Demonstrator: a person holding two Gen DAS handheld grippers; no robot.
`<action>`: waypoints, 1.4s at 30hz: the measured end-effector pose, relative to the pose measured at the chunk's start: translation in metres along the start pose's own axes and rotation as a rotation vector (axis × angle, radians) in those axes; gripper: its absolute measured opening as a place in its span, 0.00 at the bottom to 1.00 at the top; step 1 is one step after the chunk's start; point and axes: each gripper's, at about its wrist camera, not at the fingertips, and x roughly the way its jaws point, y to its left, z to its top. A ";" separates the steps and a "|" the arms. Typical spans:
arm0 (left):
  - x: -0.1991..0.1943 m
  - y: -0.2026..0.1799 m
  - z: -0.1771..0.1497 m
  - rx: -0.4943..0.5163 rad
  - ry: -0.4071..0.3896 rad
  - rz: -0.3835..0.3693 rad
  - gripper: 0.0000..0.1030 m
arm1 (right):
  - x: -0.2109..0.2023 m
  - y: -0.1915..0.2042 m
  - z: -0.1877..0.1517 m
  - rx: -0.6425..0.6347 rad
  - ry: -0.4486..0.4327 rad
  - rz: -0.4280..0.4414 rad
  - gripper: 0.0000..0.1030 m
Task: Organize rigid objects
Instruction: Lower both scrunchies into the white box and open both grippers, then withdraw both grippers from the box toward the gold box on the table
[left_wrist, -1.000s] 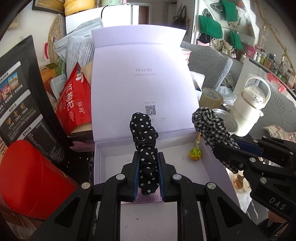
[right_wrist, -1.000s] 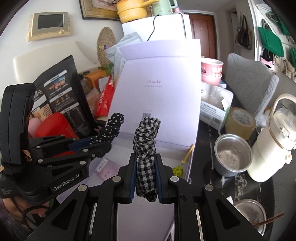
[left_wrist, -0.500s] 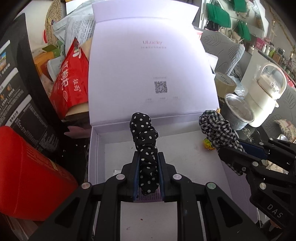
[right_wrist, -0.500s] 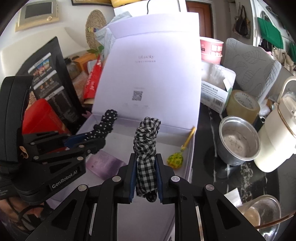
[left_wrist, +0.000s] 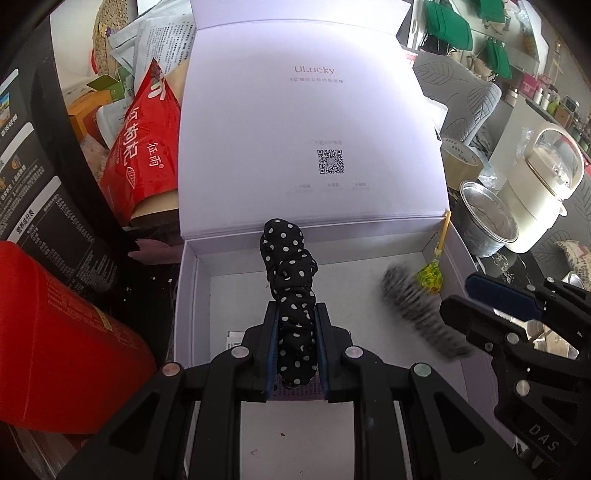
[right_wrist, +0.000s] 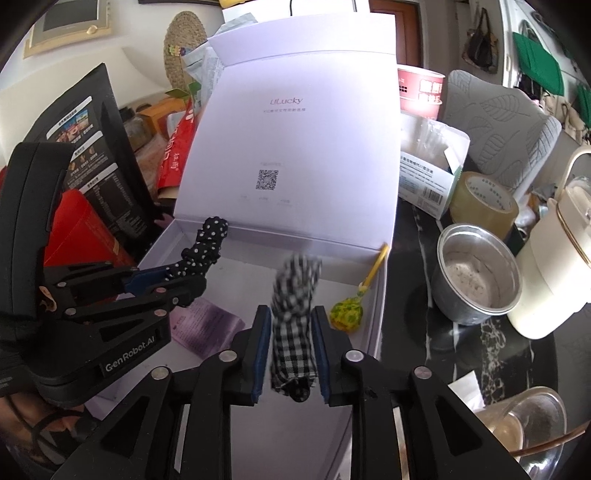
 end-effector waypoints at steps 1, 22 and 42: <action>-0.001 0.000 0.000 -0.001 0.002 0.012 0.20 | 0.000 0.000 0.000 0.004 0.001 -0.003 0.42; -0.048 0.007 0.002 -0.043 -0.071 0.047 0.88 | -0.039 0.000 0.002 0.005 -0.061 -0.029 0.46; -0.144 -0.002 -0.011 -0.038 -0.180 0.052 0.88 | -0.137 0.032 -0.004 -0.050 -0.192 -0.057 0.46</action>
